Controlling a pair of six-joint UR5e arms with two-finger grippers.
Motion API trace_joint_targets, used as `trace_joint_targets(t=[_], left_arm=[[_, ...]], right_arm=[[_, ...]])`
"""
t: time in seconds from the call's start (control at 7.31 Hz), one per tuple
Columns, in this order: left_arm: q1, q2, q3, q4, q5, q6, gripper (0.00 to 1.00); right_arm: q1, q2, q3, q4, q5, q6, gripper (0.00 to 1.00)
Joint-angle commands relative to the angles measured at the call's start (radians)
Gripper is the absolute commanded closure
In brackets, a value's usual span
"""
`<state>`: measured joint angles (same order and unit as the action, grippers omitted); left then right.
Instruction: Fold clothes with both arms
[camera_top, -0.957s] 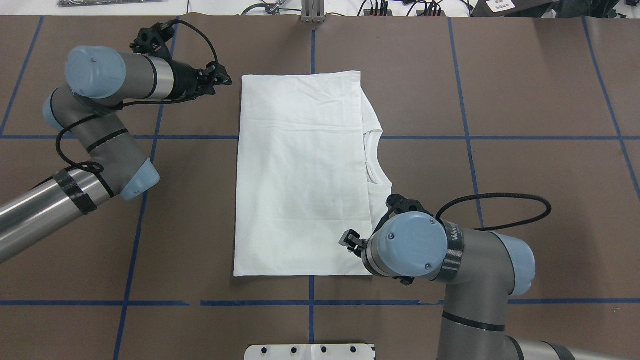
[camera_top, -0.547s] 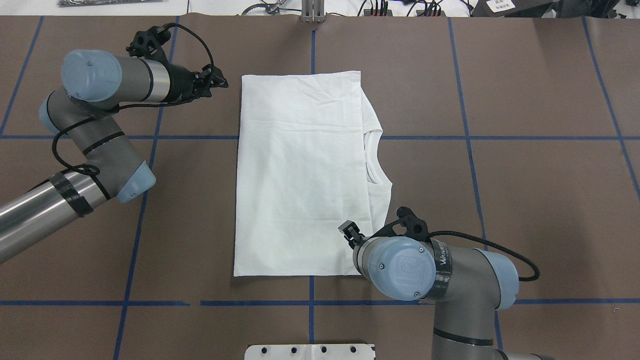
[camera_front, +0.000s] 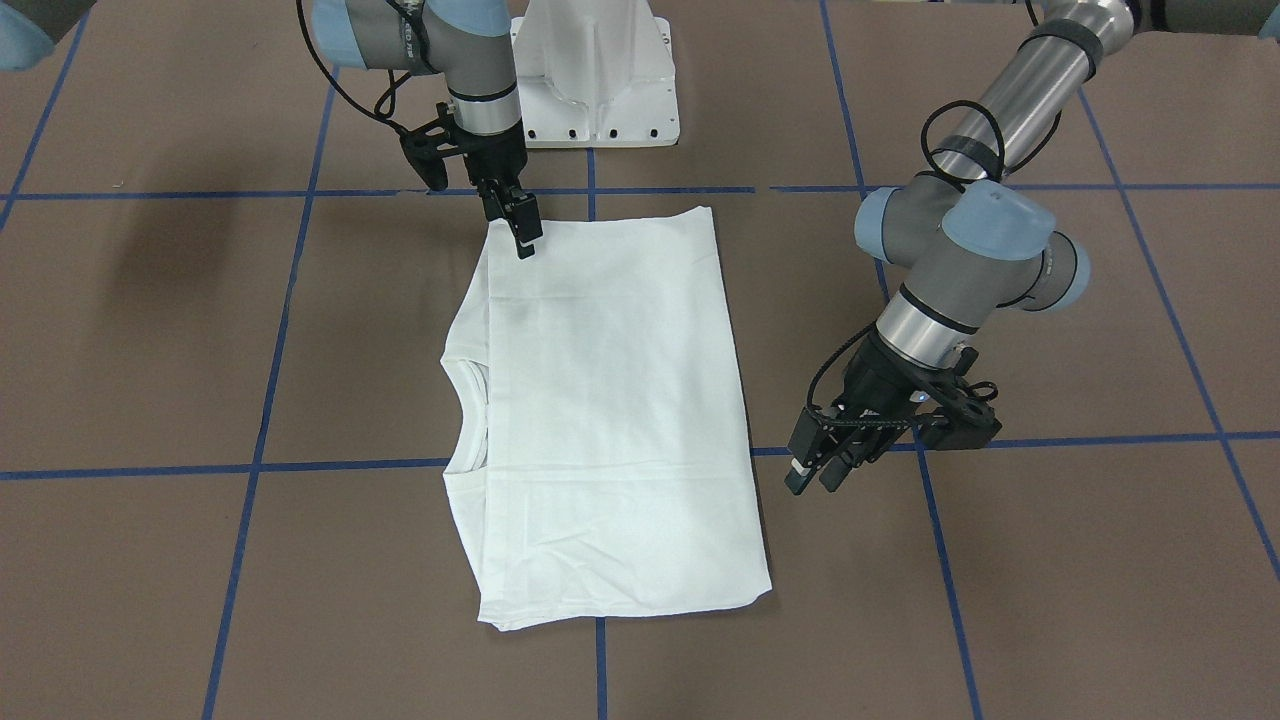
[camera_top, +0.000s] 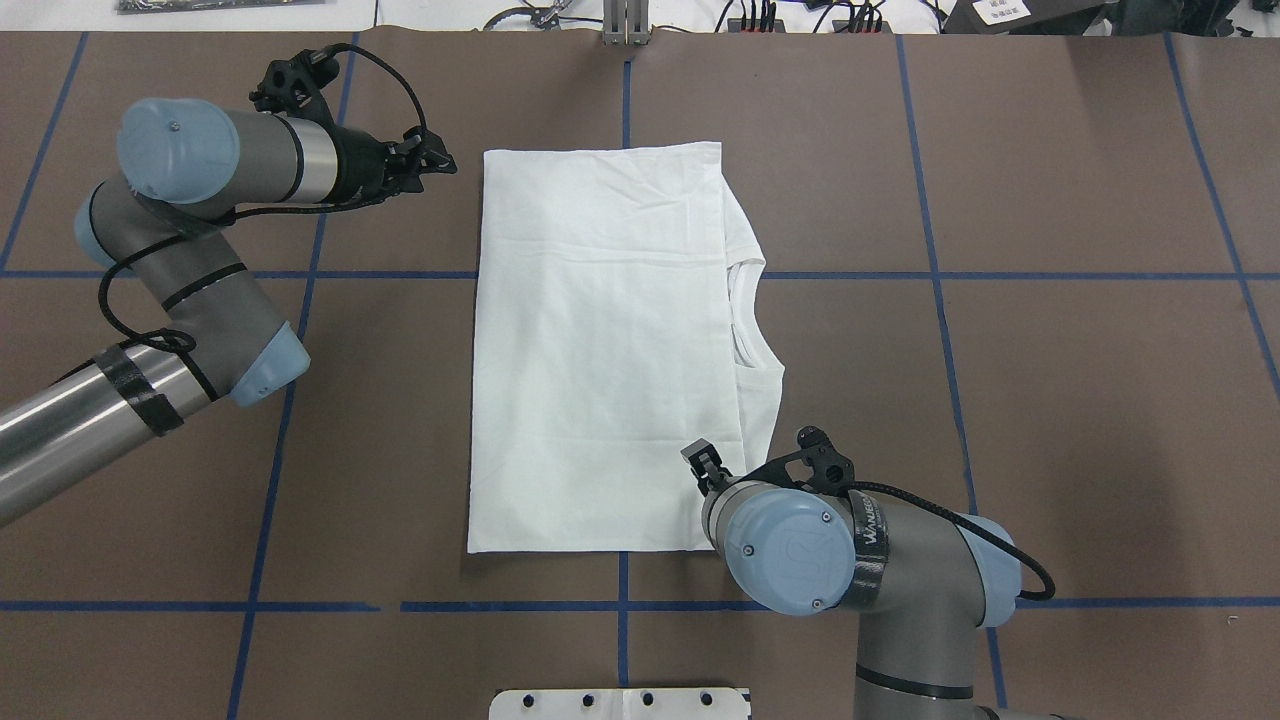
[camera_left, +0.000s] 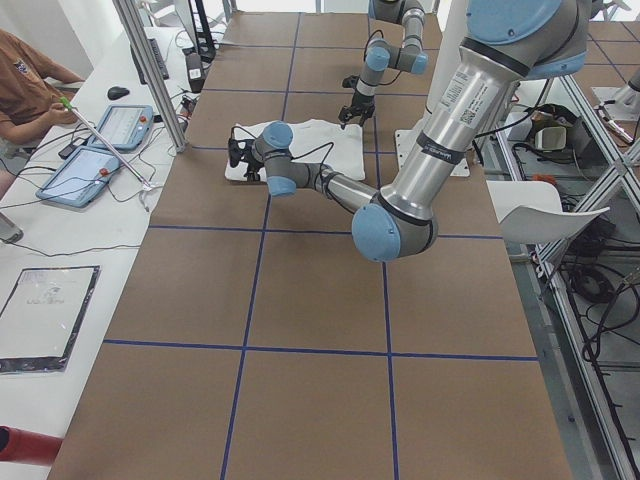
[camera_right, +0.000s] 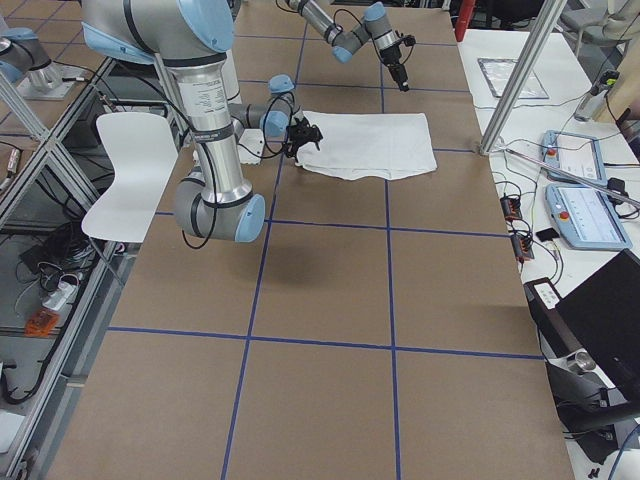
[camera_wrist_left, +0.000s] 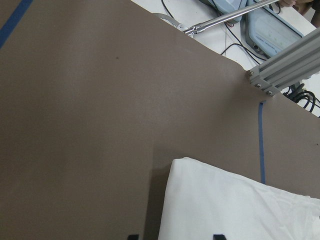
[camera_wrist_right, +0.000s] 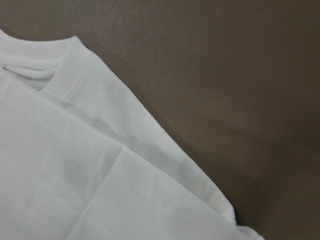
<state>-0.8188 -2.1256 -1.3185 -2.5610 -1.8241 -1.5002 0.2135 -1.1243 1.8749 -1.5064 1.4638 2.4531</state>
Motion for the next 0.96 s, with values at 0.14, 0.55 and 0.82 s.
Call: trace_joint_targets(t=[0.14, 0.55, 0.82], left_arm=[[0.000, 0.001, -0.010, 0.002, 0.000, -0.003, 0.42], [0.000, 0.001, -0.022, 0.005, 0.000, -0.005, 0.42], [0.000, 0.001, -0.022, 0.005, 0.000, -0.005, 0.42]], right_arm=[[-0.006, 0.026, -0.049, -0.001, 0.003, -0.008, 0.00], [-0.006, 0.020, -0.046, -0.009, 0.006, -0.003, 0.24], [-0.003, 0.021, -0.039, -0.008, 0.007, 0.007, 0.99]])
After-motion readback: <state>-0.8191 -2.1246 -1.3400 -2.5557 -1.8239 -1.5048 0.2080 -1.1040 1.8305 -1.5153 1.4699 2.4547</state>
